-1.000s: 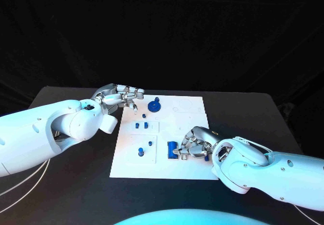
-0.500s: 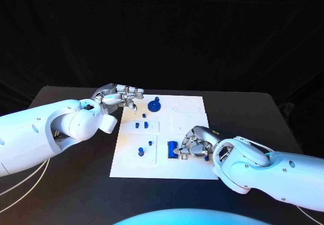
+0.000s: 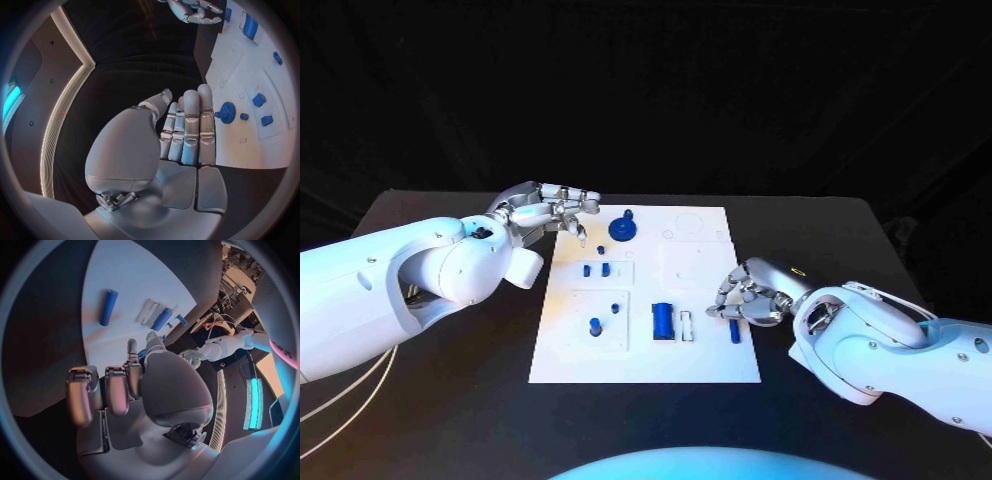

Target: Assemble the parts on the task board

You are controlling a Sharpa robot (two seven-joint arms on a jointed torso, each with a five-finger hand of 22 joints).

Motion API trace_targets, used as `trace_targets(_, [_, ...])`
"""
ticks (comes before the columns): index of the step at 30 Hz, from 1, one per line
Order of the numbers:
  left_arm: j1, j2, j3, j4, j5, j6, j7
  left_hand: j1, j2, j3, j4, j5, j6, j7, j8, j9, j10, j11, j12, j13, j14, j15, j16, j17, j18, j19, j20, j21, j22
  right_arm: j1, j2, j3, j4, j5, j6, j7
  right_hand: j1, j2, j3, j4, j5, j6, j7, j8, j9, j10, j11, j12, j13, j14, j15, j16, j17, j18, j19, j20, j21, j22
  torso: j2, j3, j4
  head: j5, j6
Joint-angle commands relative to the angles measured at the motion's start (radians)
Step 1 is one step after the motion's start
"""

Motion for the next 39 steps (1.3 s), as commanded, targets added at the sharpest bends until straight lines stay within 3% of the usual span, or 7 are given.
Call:
trace_targets(1, [0.000, -0.001, 0.000, 0.004, 0.003, 0.010, 0.012, -0.004, 0.008, -0.004, 0.000, -0.004, -0.007, -0.001, 0.006, -0.001, -0.007, 0.003, 0.005, 0.001, 0.000, 0.006, -0.007, -0.001, 0.013, 0.005, 0.000, -0.003, -0.001, 0.001, -0.033, -0.002, 0.005, -0.062, 0.032, 0.028, 0.015, 0.004, -0.001, -0.001, -0.006, -0.002, 0.006, -0.007, -0.004, 0.001, 0.009, 0.002, -0.051, 0.069, 0.006, -0.001, 0.100, -0.016, 0.093, 0.000, 0.009, 0.255, 0.000, 0.0001, -0.0044, -0.012, 0.000])
trace_targets(4, [0.000, -0.003, 0.000, 0.005, 0.003, 0.010, 0.012, -0.004, 0.008, -0.004, 0.000, -0.004, -0.007, -0.001, 0.006, -0.001, -0.007, 0.003, 0.005, 0.001, 0.000, 0.006, -0.007, -0.001, 0.013, 0.005, 0.000, -0.003, -0.001, 0.000, -0.056, -0.003, 0.008, -0.089, 0.040, 0.012, 0.018, 0.005, 0.000, 0.000, 0.003, 0.018, 0.002, -0.007, -0.006, 0.002, 0.006, 0.002, -0.050, 0.070, 0.005, 0.000, 0.102, -0.017, 0.095, 0.001, 0.014, 0.257, 0.001, 0.0005, -0.0063, -0.015, -0.001])
trace_targets(8, [0.000, -0.001, 0.000, 0.005, 0.003, 0.012, 0.012, -0.004, 0.008, -0.004, 0.000, -0.004, -0.007, -0.001, 0.006, -0.001, -0.007, 0.003, 0.005, 0.001, 0.000, 0.006, -0.007, -0.001, 0.013, 0.005, 0.000, -0.003, -0.001, -0.006, -0.069, -0.006, 0.007, -0.115, 0.048, -0.012, 0.011, 0.001, -0.006, 0.008, 0.013, 0.030, 0.000, -0.011, -0.007, 0.002, 0.004, 0.000, -0.051, 0.070, 0.004, 0.001, 0.103, -0.017, 0.096, 0.001, 0.016, 0.257, -0.001, -0.0009, -0.0041, -0.024, -0.003])
trace_targets(13, [0.000, 0.000, 0.000, 0.004, 0.003, 0.014, 0.011, -0.004, 0.008, -0.004, 0.000, -0.004, -0.007, -0.001, 0.006, -0.001, -0.007, 0.003, 0.005, 0.001, 0.000, 0.006, -0.007, -0.001, 0.013, 0.005, 0.000, -0.003, -0.001, -0.026, -0.064, -0.009, 0.003, -0.144, 0.051, -0.043, -0.008, -0.009, -0.018, 0.027, 0.027, 0.039, 0.000, -0.018, -0.008, 0.002, 0.004, -0.004, -0.053, 0.070, 0.004, 0.001, 0.103, -0.017, 0.095, 0.001, 0.014, 0.257, 0.000, 0.0018, -0.0041, -0.020, -0.005])
trace_targets(21, [0.000, -0.001, -0.001, 0.004, 0.003, 0.015, 0.009, -0.004, 0.008, -0.004, 0.000, -0.004, -0.007, -0.001, 0.006, -0.001, -0.007, 0.003, 0.005, 0.001, 0.000, 0.006, -0.007, -0.001, 0.013, 0.005, 0.000, -0.003, -0.001, -0.051, -0.047, -0.010, -0.011, -0.155, 0.059, -0.066, -0.028, -0.025, -0.034, 0.048, 0.027, 0.038, 0.003, -0.029, -0.010, 0.001, 0.007, -0.009, -0.055, 0.069, 0.005, 0.000, 0.102, -0.016, 0.094, 0.002, 0.011, 0.256, 0.000, -0.0012, -0.0039, -0.021, -0.007])
trace_targets(39, [0.000, -0.003, -0.001, 0.003, 0.003, 0.018, 0.007, -0.005, 0.008, -0.006, 0.001, -0.004, -0.007, -0.001, 0.007, -0.001, -0.008, 0.003, 0.006, 0.002, 0.000, 0.007, -0.007, -0.001, 0.013, 0.006, 0.000, -0.004, -0.002, -0.068, -0.014, -0.010, -0.033, -0.170, 0.080, -0.095, -0.032, -0.031, -0.038, 0.058, 0.028, 0.049, 0.001, -0.028, -0.007, 0.002, 0.006, -0.008, -0.053, 0.070, 0.005, 0.001, 0.103, -0.017, 0.095, 0.002, 0.013, 0.256, 0.000, 0.0002, -0.0047, -0.018, -0.009])
